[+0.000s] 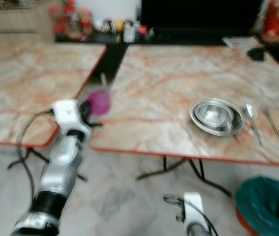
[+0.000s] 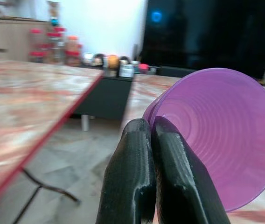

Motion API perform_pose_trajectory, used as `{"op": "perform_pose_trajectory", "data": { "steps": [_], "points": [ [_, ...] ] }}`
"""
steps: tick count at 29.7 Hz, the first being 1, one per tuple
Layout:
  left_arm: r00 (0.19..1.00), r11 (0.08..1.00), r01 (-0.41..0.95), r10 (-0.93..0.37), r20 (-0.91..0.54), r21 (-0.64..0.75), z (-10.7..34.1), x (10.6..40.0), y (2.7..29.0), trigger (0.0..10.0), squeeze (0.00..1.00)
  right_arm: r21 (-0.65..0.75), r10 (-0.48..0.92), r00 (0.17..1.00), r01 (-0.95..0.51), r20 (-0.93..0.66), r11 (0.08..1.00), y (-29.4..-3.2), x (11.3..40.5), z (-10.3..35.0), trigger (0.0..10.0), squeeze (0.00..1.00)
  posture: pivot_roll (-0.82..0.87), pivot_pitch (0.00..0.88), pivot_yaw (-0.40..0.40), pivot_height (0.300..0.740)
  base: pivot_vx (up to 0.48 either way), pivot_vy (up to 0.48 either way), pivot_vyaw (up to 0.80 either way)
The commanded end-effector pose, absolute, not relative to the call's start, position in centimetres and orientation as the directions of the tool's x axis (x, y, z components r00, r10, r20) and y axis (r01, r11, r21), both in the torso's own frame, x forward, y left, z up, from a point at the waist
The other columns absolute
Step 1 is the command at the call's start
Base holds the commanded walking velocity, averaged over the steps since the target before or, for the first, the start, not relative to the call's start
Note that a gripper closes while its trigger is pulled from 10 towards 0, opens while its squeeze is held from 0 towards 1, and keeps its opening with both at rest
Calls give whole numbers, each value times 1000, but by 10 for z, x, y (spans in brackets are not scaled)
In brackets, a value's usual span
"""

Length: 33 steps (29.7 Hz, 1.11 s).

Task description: Setting the table

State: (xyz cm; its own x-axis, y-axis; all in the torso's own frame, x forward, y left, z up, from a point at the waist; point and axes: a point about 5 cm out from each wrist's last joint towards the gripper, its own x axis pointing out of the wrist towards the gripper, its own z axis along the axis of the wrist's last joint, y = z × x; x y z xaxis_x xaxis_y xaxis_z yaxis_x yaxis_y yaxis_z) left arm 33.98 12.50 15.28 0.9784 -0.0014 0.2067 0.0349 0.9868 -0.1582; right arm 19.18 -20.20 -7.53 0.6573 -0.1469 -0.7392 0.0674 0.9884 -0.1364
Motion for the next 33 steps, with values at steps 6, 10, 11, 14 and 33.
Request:
{"op": "perform_pose_trajectory", "data": {
  "steps": [6, 10, 11, 14, 33],
  "points": [
    [971, 985, 91, -56, 231, -144, 159, 341, 110, 10000, 0, -152, -158, 648, 66, -745, 986, -207, 188, -76, 10000, 0, -10, 26, 43, 740, 320, -336, 0],
    [971, 986, 95, -61, 231, -140, 158, 340, 110, 10000, 0, -144, -157, 651, 73, -743, 987, -206, 190, -76, 10000, 0, -7, 25, 43, 740, 321, -353, 0],
    [971, 986, 96, -62, 230, -138, 158, 340, 110, 10000, 0, -142, -157, 651, 75, -743, 987, -206, 190, -76, 10000, 0, -6, 24, 45, 740, 319, -356, 0],
    [971, 986, 99, -67, 229, -133, 157, 339, 111, 10000, 0, -142, -154, 650, 71, -744, 987, -205, 189, -76, 10000, 0, -3, 22, 48, 740, 324, -351, 0],
    [938, 938, 345, -342, -59, 39, 135, 319, 133, 10000, 0, -113, -129, 625, 66, -770, 991, -188, 178, -84, 10000, 0, 28, 3, 105, 740, 17, -18, 0]
  ]
}}
